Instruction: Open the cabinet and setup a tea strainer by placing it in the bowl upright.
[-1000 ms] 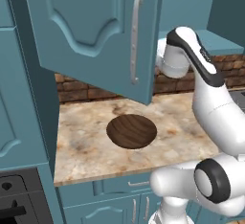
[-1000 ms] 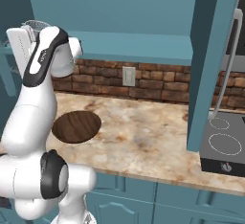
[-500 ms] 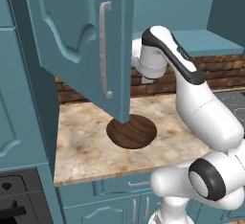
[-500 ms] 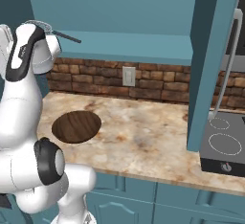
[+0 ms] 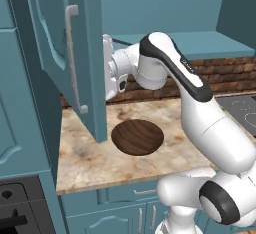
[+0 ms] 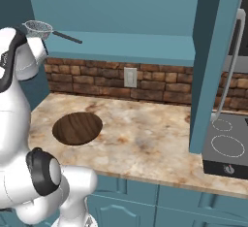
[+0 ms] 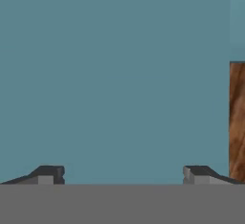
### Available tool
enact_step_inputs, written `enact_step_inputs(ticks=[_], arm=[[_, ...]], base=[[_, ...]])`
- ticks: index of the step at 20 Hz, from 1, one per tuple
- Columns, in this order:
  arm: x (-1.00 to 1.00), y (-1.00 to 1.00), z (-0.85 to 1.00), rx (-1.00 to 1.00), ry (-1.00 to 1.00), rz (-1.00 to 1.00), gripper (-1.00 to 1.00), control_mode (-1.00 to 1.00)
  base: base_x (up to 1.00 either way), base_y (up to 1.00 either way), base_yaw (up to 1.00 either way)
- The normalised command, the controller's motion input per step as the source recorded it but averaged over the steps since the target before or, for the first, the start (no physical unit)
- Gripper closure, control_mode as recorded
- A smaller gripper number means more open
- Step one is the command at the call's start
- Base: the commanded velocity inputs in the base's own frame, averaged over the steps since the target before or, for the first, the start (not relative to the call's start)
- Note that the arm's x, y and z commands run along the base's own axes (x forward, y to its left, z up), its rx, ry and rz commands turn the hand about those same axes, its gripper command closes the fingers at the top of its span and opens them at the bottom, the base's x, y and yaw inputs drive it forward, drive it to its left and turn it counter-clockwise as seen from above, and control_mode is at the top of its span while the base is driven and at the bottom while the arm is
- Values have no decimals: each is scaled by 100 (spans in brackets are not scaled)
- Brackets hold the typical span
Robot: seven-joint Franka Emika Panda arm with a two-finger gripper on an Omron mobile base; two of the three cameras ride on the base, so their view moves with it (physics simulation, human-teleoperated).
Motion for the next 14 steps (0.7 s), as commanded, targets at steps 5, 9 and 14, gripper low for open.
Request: enact_step_inputs(ticks=[5, 9, 14], arm=[[-15, 31, 0, -8, 0, -15, -100, -100], [-2, 33, 0, -7, -2, -10, -100, -100], [-3, 41, 0, -4, 0, -10, -100, -100]], base=[[0, 0, 0], [0, 0, 0], [0, 0, 0]])
